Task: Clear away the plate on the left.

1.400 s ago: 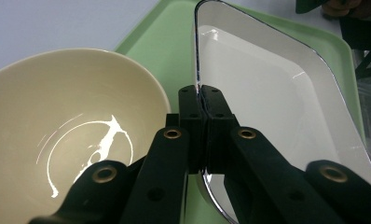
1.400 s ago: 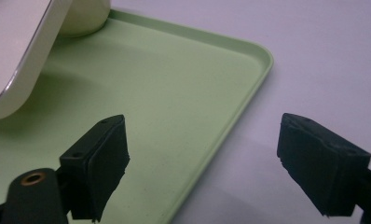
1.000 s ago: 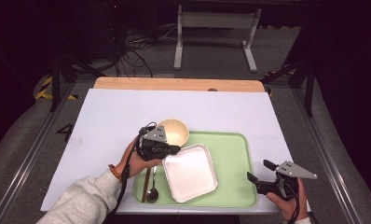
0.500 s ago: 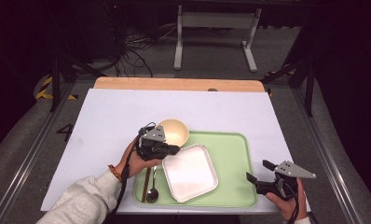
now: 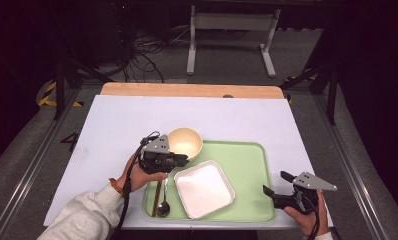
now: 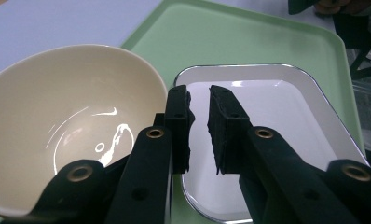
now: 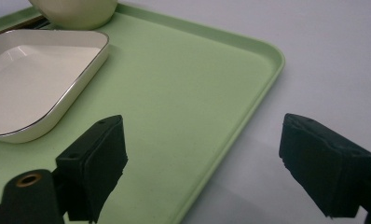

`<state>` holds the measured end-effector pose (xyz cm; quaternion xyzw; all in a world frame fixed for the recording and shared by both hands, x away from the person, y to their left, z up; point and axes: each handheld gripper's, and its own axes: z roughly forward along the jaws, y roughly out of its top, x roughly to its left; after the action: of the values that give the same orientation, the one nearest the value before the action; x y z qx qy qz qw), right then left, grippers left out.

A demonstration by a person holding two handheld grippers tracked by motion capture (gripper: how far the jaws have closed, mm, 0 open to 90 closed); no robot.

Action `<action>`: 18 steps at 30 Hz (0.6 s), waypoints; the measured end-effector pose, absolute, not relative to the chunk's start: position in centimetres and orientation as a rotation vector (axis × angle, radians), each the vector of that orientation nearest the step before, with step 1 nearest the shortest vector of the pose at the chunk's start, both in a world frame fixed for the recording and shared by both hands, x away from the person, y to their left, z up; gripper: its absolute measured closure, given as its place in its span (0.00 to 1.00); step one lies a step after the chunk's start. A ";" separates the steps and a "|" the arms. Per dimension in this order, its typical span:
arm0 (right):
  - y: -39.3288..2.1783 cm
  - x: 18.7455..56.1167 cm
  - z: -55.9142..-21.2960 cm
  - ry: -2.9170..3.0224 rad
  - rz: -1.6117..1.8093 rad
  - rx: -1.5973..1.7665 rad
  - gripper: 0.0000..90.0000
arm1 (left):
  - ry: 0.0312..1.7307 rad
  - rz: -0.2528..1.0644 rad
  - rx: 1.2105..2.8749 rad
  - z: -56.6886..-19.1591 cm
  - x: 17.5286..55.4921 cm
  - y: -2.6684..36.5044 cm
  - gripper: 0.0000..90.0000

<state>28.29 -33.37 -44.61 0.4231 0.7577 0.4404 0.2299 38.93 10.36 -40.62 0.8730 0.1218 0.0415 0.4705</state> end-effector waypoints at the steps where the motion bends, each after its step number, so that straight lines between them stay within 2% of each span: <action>1: -33.4 28.3 -44.6 2.085 1.211 1.162 0.17 | 0.300 0.109 2.143 -40.6 38.8 10.5 0.86; 9: -33.2 28.2 -44.5 2.078 1.184 1.149 0.17 | 0.226 0.160 2.172 -40.3 37.5 11.3 0.75; 10: -33.1 28.2 -44.5 2.084 1.169 1.138 0.17 | 0.224 0.175 2.175 -40.2 37.2 11.4 0.72; 18: -33.0 28.2 -44.5 2.088 1.157 1.129 0.17 | 0.188 0.183 2.225 -40.7 35.6 11.4 0.66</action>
<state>28.22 -32.97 -44.53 0.4144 0.7660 0.4243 0.2480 35.63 11.37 -40.73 0.8940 0.0757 0.0734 0.4356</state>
